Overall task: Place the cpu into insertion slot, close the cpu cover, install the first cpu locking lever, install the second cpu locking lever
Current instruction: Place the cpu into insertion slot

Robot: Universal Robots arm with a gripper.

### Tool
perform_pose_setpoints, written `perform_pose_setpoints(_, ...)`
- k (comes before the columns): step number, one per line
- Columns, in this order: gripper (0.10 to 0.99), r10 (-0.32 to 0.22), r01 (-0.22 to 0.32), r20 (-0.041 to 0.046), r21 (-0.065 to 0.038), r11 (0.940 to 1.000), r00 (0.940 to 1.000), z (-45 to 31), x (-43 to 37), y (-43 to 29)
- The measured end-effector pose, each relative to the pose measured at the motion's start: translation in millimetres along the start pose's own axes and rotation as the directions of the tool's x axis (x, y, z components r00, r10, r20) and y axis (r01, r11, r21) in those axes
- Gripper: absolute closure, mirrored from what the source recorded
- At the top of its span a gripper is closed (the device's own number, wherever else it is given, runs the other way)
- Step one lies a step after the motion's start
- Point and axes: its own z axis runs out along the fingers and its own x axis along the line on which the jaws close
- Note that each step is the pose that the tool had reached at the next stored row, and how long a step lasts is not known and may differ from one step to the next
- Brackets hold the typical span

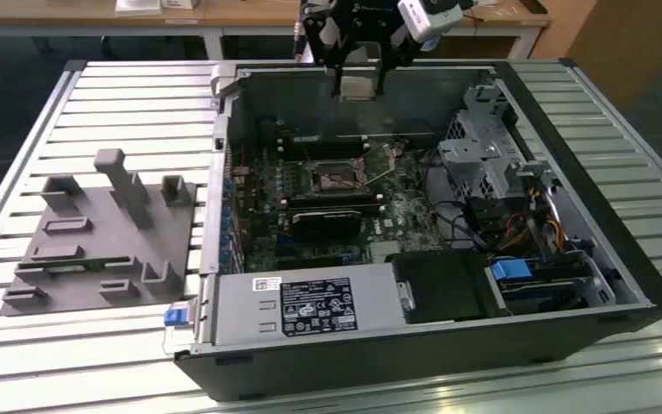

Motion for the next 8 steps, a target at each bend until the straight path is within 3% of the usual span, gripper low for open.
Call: perform_pose_setpoints(8,0.545,0.0,0.0,0.0,0.0,1.0,1.0,0.0,0.0,0.0)
